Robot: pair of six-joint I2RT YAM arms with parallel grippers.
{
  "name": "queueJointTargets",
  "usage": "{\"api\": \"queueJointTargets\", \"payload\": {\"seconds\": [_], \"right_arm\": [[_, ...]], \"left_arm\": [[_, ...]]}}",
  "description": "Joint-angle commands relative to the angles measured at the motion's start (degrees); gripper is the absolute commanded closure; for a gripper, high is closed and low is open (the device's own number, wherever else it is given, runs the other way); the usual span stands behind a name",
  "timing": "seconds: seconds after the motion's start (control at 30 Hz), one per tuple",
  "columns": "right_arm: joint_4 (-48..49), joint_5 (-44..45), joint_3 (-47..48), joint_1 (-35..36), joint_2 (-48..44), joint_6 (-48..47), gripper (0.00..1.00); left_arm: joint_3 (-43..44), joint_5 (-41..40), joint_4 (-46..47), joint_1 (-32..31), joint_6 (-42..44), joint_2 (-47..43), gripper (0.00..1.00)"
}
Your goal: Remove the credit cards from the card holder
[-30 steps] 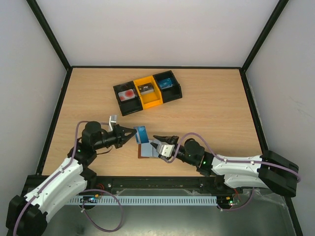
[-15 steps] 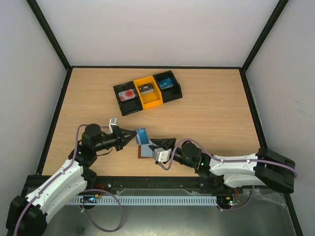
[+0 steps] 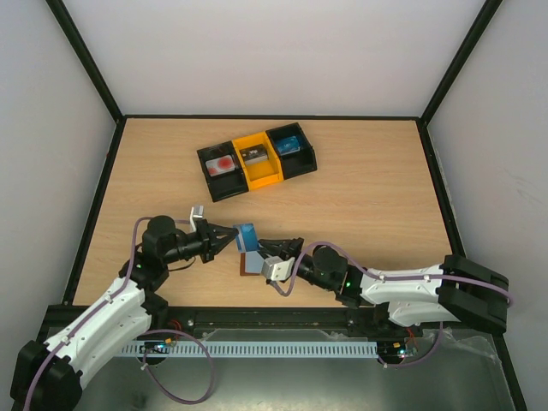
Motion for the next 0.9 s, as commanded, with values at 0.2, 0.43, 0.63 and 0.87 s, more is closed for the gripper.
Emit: {"api": "queueJointTargets", "payload": {"seconds": [0.2,0.43,0.63,0.87], "right_arm": [[2.7,-0.1,1.6,0.7,0.1,-1.6,0.89],[3.3,-0.2,1.4,1.3,0.2,-2.1,0.86],[5.1,0.5,0.7,1.5,0.4,-2.3,0.98],[4.7,0.4,-0.1,1.8,-0.1,-1.2,0.98]], "left_arm": [[-0.7,1.7,0.3,0.3,-0.8,0.6,0.97],[-0.7,1.4,0.0,0.3,-1.0,0.3,0.97],[-0.7,1.5,-0.2,0.3,-1.0,0.5,0.97],[-0.7,0.0,-0.7,0.3,-1.2,-1.3,0.65]]}}
